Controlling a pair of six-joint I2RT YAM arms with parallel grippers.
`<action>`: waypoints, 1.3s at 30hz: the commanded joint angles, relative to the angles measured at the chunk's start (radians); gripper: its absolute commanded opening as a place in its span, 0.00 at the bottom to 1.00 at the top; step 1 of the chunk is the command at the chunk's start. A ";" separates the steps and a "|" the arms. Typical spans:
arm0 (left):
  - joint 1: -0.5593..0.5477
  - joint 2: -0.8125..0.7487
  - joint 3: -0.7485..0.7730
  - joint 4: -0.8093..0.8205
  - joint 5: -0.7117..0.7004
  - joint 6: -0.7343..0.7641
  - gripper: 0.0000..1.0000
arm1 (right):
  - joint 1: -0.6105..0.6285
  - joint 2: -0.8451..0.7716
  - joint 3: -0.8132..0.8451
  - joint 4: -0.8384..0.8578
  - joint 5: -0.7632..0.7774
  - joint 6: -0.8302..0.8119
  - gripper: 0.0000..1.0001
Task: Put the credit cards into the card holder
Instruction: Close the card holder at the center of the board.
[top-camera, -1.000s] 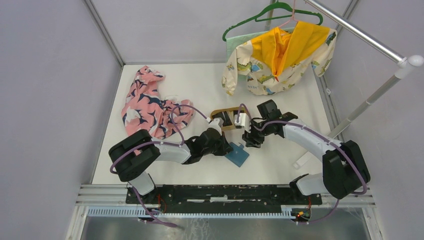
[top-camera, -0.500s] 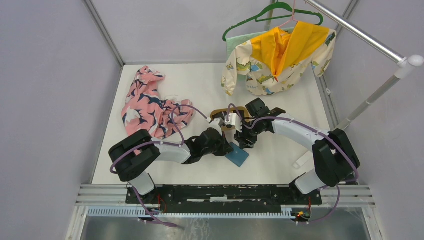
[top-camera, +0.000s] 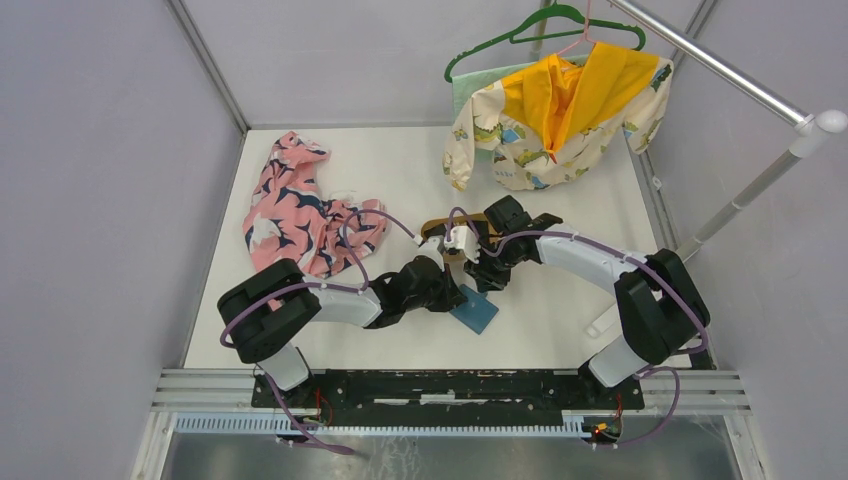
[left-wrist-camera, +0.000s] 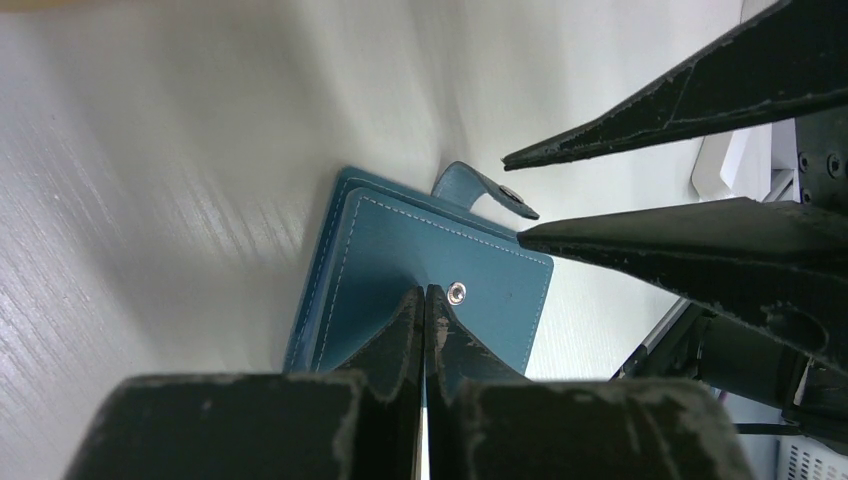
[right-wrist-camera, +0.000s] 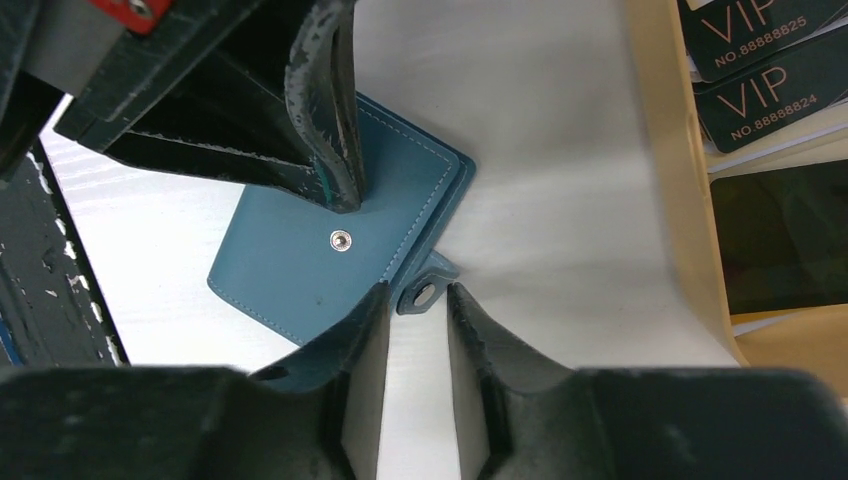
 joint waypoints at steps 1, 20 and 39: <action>0.005 0.005 -0.009 0.051 0.004 -0.003 0.02 | 0.003 -0.004 0.039 0.012 0.027 0.019 0.28; 0.005 -0.016 -0.025 0.062 0.008 -0.030 0.02 | -0.056 -0.136 -0.119 0.142 -0.153 0.049 0.00; 0.003 -0.117 -0.072 0.109 0.018 -0.049 0.17 | -0.041 -0.142 -0.218 0.265 -0.197 0.088 0.00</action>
